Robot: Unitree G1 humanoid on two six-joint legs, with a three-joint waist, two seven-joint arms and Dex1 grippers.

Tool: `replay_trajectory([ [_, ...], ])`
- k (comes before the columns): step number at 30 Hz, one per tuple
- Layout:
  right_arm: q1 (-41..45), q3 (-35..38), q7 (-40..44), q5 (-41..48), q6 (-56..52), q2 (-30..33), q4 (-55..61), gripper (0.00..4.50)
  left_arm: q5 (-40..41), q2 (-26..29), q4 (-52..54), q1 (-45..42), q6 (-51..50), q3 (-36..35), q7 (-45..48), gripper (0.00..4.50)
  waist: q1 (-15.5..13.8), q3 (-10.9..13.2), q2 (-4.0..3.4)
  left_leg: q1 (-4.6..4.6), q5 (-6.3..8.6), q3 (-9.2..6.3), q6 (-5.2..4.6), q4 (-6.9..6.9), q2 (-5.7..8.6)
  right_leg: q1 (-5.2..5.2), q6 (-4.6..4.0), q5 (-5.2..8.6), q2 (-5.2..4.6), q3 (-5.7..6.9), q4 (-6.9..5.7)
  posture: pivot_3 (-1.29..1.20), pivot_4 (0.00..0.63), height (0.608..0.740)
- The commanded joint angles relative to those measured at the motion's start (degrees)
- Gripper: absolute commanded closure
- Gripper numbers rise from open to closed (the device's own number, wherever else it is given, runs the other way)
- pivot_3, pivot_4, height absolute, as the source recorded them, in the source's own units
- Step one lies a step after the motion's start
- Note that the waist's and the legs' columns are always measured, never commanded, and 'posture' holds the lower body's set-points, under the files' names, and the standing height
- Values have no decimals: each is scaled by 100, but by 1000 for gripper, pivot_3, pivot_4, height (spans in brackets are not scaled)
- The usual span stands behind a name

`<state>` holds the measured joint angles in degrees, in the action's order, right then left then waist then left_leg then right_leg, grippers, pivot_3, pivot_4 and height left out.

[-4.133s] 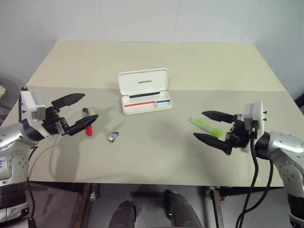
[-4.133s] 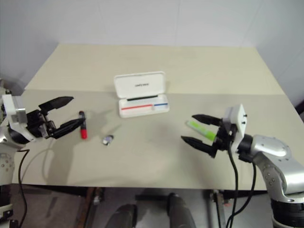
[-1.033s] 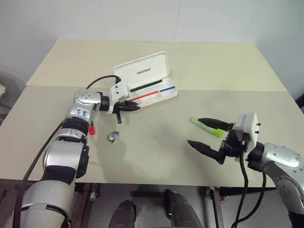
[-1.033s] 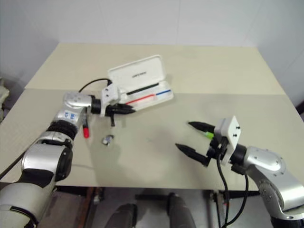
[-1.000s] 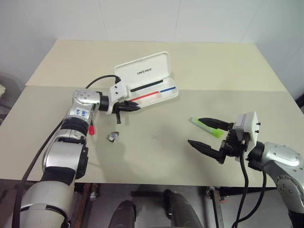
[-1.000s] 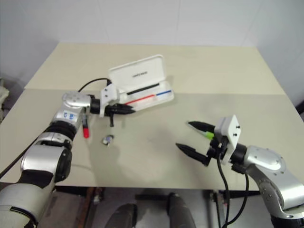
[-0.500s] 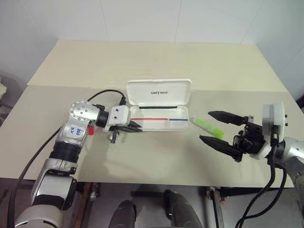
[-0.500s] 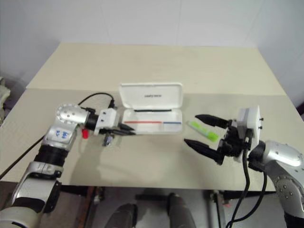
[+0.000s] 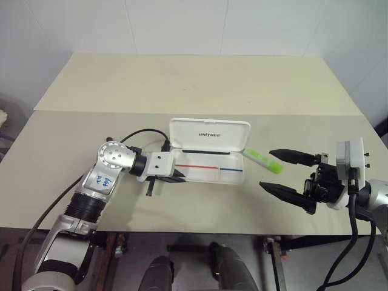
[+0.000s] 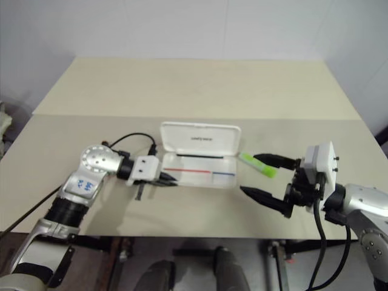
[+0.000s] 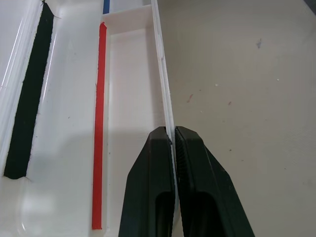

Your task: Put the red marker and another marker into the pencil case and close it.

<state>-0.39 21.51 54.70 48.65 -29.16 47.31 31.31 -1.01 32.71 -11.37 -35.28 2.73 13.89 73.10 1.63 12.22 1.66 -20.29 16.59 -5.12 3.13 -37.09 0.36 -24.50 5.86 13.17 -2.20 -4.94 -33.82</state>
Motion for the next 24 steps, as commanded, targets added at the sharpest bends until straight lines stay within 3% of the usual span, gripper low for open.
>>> replay_trajectory([
  [1,61,57,-47,-24,102,-38,47,0,-67,58,326,42,-12,41,-210,4481,1,0,1,0,0,3,0,0,0,0,3,-1,1,-4,0,0,150,740],
  [6,126,2,-60,-81,114,-49,17,0,-126,50,377,90,38,139,-322,4481,4,0,1,1,5,16,-8,0,0,-1,5,-4,2,-16,1,0,150,740],
  [11,266,-89,-97,-135,103,-59,-33,0,-133,55,414,83,43,192,-394,3035,4,0,1,1,6,25,-10,-1,0,-1,9,-5,3,-24,2,0,150,740],
  [20,393,-133,-99,-193,86,-58,-85,0,28,62,1106,236,-402,176,-404,18,11,1,1,2,16,46,-28,0,-1,-1,12,-7,5,-42,5,0,150,740],
  [24,449,-153,-75,-206,88,-47,-131,0,113,65,1489,322,-688,153,-433,18,9,1,1,2,17,52,-30,-2,0,-2,16,-8,6,-48,7,0,150,740],
])
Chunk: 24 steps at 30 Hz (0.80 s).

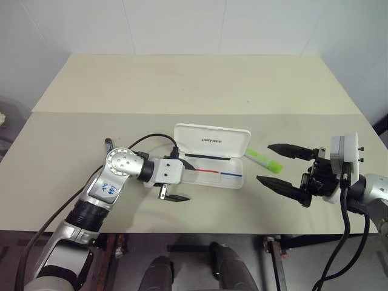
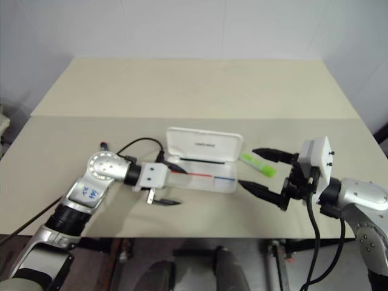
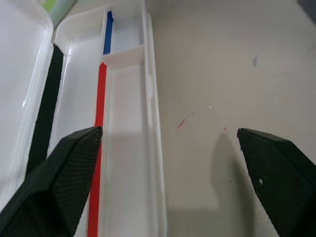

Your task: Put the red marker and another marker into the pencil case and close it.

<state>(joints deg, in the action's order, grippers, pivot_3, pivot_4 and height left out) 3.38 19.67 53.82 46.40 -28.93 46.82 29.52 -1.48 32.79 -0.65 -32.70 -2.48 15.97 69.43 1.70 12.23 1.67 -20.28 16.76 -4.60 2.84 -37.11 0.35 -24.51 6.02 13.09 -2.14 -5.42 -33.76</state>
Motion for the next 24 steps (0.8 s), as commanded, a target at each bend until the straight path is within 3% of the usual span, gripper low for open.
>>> replay_trajectory([
  [1,88,19,19,15,68,4,33,0,187,66,509,87,-233,-65,-70,18,6,0,0,0,0,3,0,0,0,0,2,-1,0,-2,1,0,150,740],
  [8,162,-43,81,5,67,27,-13,0,411,181,1185,314,-723,-152,-176,18,17,2,2,7,7,31,-12,0,-3,-1,15,-2,9,-28,12,0,150,740],
  [16,343,-113,256,254,-160,123,63,0,898,247,2387,545,-2105,-523,-718,18,25,3,5,6,17,46,-28,-1,-5,-2,23,-5,11,-42,22,0,150,740],
  [21,463,-352,204,-41,-37,13,36,0,1743,-208,3315,438,-3406,-1234,-1579,18,28,8,14,5,18,46,-29,-2,-4,-2,28,-7,12,-44,25,0,150,740],
  [24,611,-464,450,322,-475,189,-146,0,2070,-401,3581,320,-3947,-1764,-2171,18,33,12,20,5,18,46,-29,-5,-5,-1,33,-8,14,-45,25,0,150,740],
])
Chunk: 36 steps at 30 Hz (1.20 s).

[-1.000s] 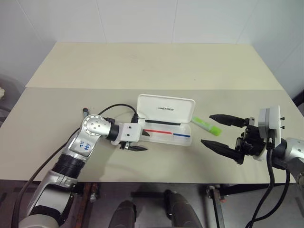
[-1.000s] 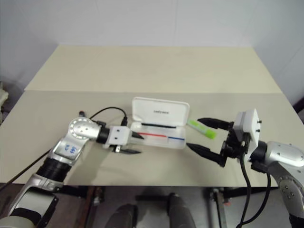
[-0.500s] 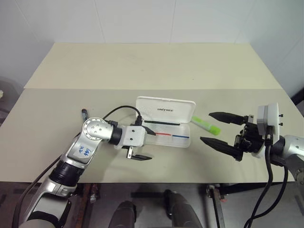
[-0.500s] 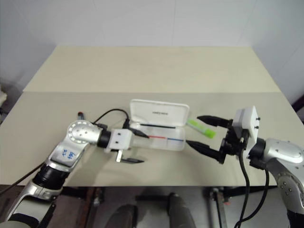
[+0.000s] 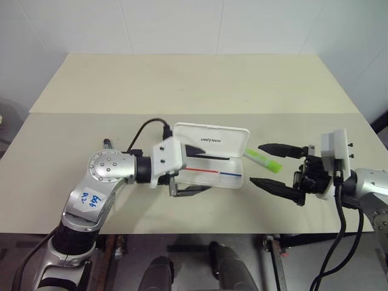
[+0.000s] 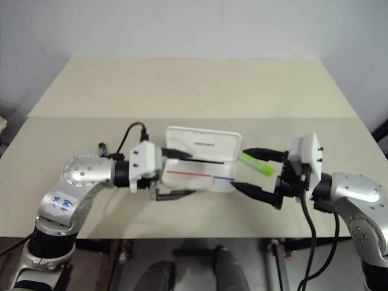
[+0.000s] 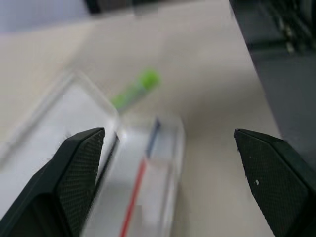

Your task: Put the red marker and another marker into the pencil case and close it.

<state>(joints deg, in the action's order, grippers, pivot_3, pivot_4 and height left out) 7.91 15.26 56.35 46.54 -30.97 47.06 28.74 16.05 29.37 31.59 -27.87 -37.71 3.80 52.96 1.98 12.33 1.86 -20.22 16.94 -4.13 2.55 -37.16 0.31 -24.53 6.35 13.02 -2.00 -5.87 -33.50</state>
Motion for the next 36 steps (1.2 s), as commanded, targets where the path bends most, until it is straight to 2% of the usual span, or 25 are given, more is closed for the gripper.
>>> replay_trajectory([
  [1,246,-49,269,453,-423,208,-110,0,343,-66,397,-185,-487,-697,-699,18,18,1,2,1,0,0,0,-1,-1,0,0,0,3,0,0,0,150,740],
  [2,327,-67,318,554,-528,229,-145,0,356,-62,422,-200,-521,-809,-854,18,34,2,3,1,0,1,0,-2,-2,0,1,-2,5,-4,0,0,150,740],
  [6,904,-404,570,36,-25,69,-587,0,21,6,578,-150,-629,-1495,-1857,18,101,6,10,5,-4,-21,4,-4,3,9,0,-4,-14,29,-9,0,150,740],
  [11,1317,-603,920,-18,54,-39,-1010,0,-246,-165,832,-58,-1455,-1909,-3092,18,106,8,14,5,-3,-20,5,-4,0,4,29,-26,-4,22,-3,0,150,740],
  [13,1544,-706,1092,77,-72,-110,-1241,0,-382,-408,967,21,-2093,-2052,-3658,18,111,8,14,6,-1,-19,4,-5,1,-2,74,-63,-5,19,7,0,150,740],
  [19,1710,-787,1155,111,-21,-445,-1362,0,-784,-1034,1104,294,-2672,-2430,-4818,18,97,9,17,3,8,-17,7,-3,-1,-11,75,-65,-4,19,9,0,150,740],
  [23,1648,-574,910,286,-31,-814,-1306,0,-969,-1201,992,625,-2639,-2572,-5146,18,108,9,18,4,11,-12,12,-5,-1,-11,75,-65,-5,18,13,0,150,740],
  [27,1128,-592,1077,213,-38,-751,-1151,0,-1252,-1404,715,1117,-2635,-2528,-5513,18,81,7,21,6,12,-12,12,-4,-1,-8,72,-62,-5,19,13,0,150,740],
  [33,821,-554,960,24,119,-734,-989,0,-1445,-1846,283,1146,-2550,-2632,-5983,18,65,7,23,1,14,-7,13,-21,0,-5,66,-68,-5,18,26,0,150,740],
  [36,730,-532,905,0,171,-747,-921,0,-1352,-1949,-218,1126,-2255,-2622,-5930,18,81,7,24,3,14,-6,12,-21,0,-1,45,-59,-3,18,31,0,150,740],
])
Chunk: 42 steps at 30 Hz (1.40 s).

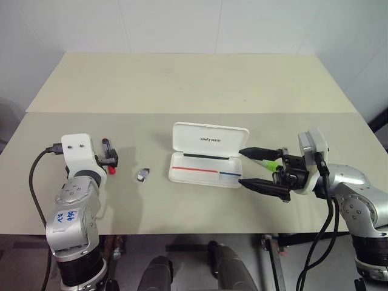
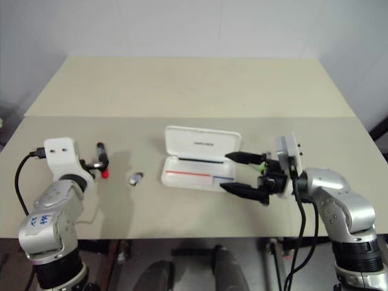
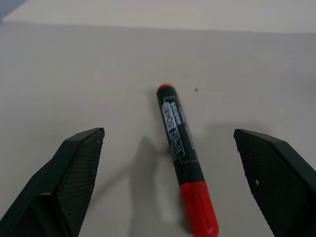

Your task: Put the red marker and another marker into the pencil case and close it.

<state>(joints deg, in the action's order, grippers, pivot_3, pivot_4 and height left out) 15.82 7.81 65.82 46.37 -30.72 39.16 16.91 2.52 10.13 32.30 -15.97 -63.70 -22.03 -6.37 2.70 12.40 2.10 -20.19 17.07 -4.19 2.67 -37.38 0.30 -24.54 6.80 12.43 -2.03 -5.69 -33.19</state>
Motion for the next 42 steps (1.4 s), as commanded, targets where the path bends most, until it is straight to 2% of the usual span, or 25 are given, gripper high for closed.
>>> replay_trajectory([
  [1,-87,218,-61,-2,182,47,280,0,20,-29,-451,-73,419,-28,27,18,28,0,0,0,0,0,0,0,-1,0,-3,0,2,0,5,0,150,740],
  [9,-245,257,-248,-59,339,21,375,0,335,-126,-1560,-423,681,-513,-42,18,26,-1,1,-3,0,5,0,6,-3,0,14,-18,2,-3,20,0,150,740],
  [13,-302,289,-346,-86,390,-2,415,0,554,-287,-1650,-595,470,-861,-148,18,37,-1,1,-1,0,6,0,5,-3,4,22,-23,3,-3,20,0,150,740],
  [22,-162,239,-464,-170,431,-3,348,0,770,-217,-1758,-743,513,-858,-88,18,41,-1,1,0,-1,7,-2,-3,-3,6,2,-17,5,-5,23,0,150,740],
  [25,-119,206,-514,-197,427,-33,352,0,796,-157,-1833,-713,637,-793,-6,613,40,-1,1,0,-2,8,-2,-3,-3,6,-4,-15,5,-6,23,0,150,740],
  [35,-37,171,-599,-279,443,-70,313,0,772,-57,-2061,-744,582,-811,-124,3880,17,-1,1,-1,-2,7,-2,1,-3,6,12,-25,4,-7,26,0,150,740],
  [39,10,158,-624,-318,448,-95,287,0,764,42,-2144,-849,655,-832,-129,3905,23,-1,1,1,-2,7,-2,0,-3,6,10,-25,5,-7,25,0,150,740],
  [42,41,175,-632,-344,456,-101,263,0,766,314,-2281,-1056,816,-827,-22,3905,28,-1,1,0,-6,7,-8,-3,-3,6,-13,-11,6,-7,30,0,150,740],
])
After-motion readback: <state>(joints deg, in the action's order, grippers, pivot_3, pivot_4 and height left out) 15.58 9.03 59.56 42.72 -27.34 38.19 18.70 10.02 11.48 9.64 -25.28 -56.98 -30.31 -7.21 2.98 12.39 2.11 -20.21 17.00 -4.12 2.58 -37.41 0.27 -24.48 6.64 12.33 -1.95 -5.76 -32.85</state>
